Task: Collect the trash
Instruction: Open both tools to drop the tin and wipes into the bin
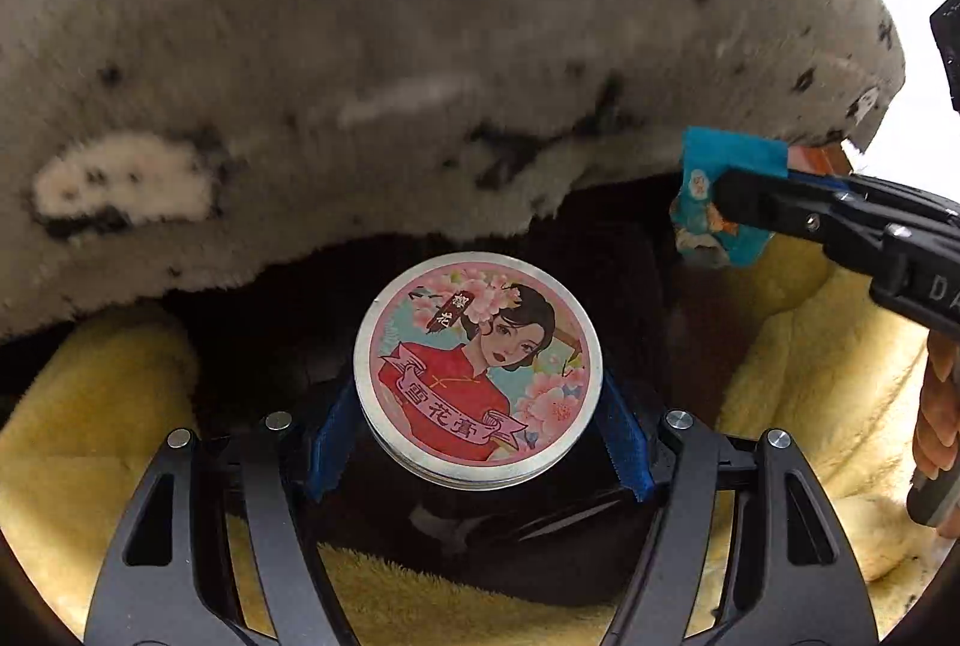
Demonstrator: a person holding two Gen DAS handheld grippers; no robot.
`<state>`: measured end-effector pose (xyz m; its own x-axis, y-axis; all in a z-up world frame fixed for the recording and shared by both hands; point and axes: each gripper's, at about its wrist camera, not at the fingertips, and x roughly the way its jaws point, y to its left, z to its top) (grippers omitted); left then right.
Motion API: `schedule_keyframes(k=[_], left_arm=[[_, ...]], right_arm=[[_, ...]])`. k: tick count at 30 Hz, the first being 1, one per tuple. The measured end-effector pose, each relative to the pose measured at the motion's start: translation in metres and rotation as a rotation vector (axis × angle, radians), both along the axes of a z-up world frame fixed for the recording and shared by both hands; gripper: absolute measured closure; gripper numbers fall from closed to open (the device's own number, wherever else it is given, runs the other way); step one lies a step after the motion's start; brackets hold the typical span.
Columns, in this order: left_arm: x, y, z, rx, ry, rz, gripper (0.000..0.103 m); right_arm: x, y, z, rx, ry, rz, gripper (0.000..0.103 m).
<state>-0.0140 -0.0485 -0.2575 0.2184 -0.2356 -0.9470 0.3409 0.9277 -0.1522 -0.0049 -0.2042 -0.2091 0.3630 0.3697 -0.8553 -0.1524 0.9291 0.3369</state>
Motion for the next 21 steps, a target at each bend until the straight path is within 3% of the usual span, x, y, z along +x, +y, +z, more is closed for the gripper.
schedule_keyframes(k=[7,15,18,21], left_arm=[[0.002,-0.004,-0.036,-0.007,0.119,-0.007,0.036],[0.009,-0.01,-0.043,-0.01,0.138,-0.01,0.036],[0.008,-0.009,-0.043,-0.009,0.132,-0.01,0.029],[0.006,-0.012,-0.043,-0.006,0.116,-0.006,0.027]], right_arm=[[0.003,-0.002,-0.036,0.054,0.124,-0.014,0.081],[0.012,0.009,-0.052,0.033,0.167,-0.01,0.078],[0.014,0.013,-0.057,0.024,0.183,-0.014,0.077],[0.013,0.014,-0.059,0.015,0.179,-0.029,0.059]])
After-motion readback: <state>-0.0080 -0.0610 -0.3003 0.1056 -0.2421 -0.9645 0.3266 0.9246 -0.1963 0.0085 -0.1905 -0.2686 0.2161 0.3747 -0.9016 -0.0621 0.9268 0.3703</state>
